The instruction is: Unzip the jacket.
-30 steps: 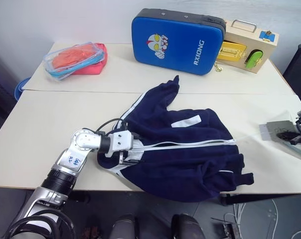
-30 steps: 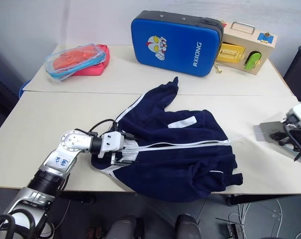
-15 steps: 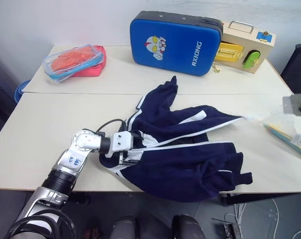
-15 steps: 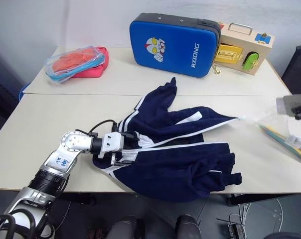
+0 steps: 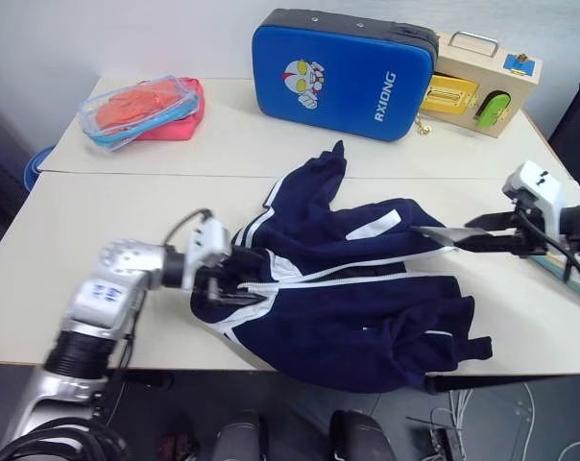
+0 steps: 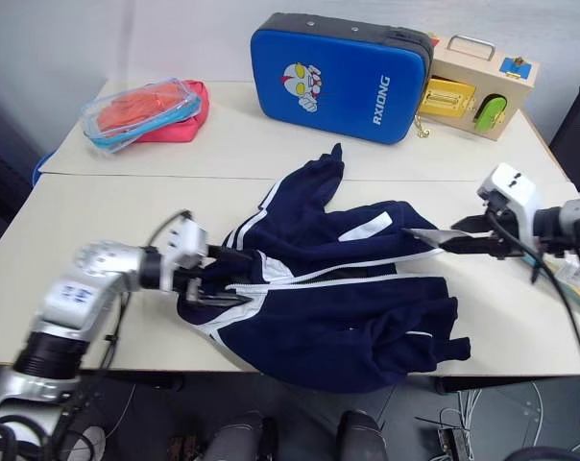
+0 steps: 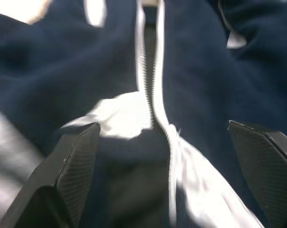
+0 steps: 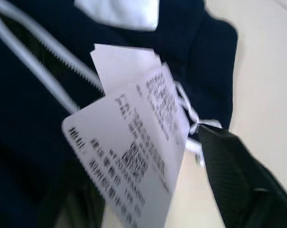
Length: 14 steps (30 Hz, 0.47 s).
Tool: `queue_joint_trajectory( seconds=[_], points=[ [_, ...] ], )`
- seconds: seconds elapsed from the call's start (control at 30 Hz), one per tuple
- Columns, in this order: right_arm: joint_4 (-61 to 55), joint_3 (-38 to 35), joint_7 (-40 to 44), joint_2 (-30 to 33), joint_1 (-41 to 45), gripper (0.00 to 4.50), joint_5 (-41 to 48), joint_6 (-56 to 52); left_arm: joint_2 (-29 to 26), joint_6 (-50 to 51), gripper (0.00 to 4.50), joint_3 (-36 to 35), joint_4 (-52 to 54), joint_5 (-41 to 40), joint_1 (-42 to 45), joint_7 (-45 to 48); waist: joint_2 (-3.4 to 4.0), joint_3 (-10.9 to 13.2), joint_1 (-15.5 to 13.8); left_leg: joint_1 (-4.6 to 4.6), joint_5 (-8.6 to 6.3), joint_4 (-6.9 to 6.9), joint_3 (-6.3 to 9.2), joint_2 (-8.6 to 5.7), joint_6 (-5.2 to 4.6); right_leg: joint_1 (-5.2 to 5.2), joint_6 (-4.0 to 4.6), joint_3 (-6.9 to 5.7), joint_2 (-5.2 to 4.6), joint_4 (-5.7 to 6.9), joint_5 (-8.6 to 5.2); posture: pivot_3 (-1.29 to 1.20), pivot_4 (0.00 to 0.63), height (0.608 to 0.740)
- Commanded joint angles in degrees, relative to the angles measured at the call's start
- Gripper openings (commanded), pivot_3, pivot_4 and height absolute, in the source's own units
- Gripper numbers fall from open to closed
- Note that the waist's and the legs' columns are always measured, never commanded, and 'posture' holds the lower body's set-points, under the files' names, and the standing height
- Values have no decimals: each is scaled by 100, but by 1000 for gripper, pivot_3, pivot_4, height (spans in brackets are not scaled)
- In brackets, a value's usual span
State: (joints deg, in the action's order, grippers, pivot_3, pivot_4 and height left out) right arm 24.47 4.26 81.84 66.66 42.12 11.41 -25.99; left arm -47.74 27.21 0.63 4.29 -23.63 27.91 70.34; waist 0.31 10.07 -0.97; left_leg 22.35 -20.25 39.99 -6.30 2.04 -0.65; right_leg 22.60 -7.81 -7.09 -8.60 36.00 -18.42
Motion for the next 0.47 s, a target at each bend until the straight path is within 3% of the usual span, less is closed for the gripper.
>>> queue_joint_trajectory(
  seconds=[0.03, 0.07, 0.17, 0.27, 0.47],
  points=[
    [537, -169, 937, 700, 283, 4190, 160, 916, -946, 243, 4500, -799, 43, -369, -244, 667, 7, 7, 41, -4, 0, -3, -5, -1, 0, -1, 0, 4, 0, -1, 0, 0, 150, 740],
    [665, -126, 1035, 805, 343, 4457, 261, 1011, -1145, 244, 4500, -906, 0, -400, -303, 763, 10, 14, 72, -6, 0, -4, -7, -1, 0, -1, 0, 5, 0, -3, 0, 0, 150, 740],
    [1302, 14, 1066, 1161, 606, 4457, 320, 1509, -1812, -602, 4500, -1446, -544, -21, -643, 1042, 7, 20, 165, -11, 0, -4, -11, 2, 0, -3, 0, 8, 0, -2, 0, 0, 150, 740],
    [1388, 273, 1066, 1696, 287, 4457, 1015, 1599, -2335, -770, 4500, -1866, -868, -109, -818, 1466, 7, 36, 208, -15, 0, -7, -17, 10, 4, 0, 1, 10, 5, 0, -1, 0, 150, 740],
    [1524, 242, 1066, 1702, 302, 4457, 1548, 1507, -2563, -939, 4500, -2002, -1147, -136, -641, 1534, 9, 41, 273, -20, -1, -5, -32, 10, 4, 1, 0, 24, 5, 7, 0, 0, 150, 740]
  ],
)
